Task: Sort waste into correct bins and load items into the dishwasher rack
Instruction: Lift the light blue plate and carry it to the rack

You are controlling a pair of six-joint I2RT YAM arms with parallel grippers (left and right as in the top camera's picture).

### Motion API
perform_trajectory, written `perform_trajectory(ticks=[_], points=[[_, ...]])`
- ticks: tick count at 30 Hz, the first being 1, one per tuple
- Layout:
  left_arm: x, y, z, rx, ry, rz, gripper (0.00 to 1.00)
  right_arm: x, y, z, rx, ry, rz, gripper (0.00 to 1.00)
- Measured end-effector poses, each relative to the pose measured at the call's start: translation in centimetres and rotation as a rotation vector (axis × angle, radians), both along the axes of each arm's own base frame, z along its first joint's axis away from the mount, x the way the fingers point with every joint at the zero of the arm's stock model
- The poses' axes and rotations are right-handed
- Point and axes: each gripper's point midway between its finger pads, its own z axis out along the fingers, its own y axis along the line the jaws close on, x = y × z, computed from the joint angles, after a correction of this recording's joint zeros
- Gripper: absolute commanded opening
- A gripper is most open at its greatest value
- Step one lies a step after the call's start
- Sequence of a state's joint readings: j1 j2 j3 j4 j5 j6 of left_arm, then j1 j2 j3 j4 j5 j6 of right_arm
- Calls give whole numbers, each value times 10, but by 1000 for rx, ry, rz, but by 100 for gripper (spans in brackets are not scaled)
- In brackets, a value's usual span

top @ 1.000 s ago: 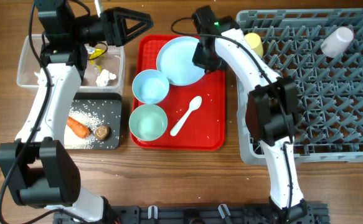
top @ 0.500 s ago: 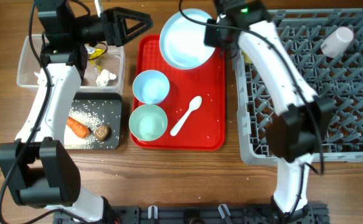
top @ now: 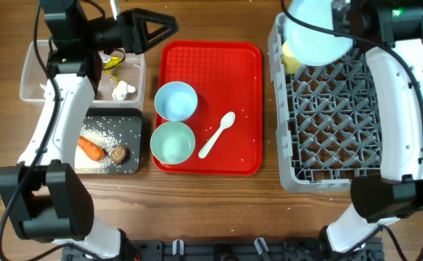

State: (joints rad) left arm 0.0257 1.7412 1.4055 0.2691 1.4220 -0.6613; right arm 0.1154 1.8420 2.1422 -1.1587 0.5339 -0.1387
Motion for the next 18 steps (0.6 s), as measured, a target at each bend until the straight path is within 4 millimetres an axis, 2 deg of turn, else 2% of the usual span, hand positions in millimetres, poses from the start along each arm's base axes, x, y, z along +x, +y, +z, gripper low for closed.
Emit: perform_trajectory(ticks=[2, 4, 7, 11, 14, 18], points=[[0, 0, 0, 0, 0, 0, 100, -1, -17, 7, -63, -11, -48, 4], [0, 0, 0, 0, 0, 0, 100, -3, -44, 17, -119, -39, -129, 4], [0, 0, 0, 0, 0, 0, 100, -5, -72, 21, -151, -54, -202, 4], [0, 0, 0, 0, 0, 0, 100, -2, -116, 10, -175, -45, -305, 4], [0, 0, 0, 0, 0, 0, 100, 9, -132, -6, -189, -25, -328, 4], [0, 0, 0, 0, 0, 0, 100, 23, -137, -15, -228, -12, -316, 5]])
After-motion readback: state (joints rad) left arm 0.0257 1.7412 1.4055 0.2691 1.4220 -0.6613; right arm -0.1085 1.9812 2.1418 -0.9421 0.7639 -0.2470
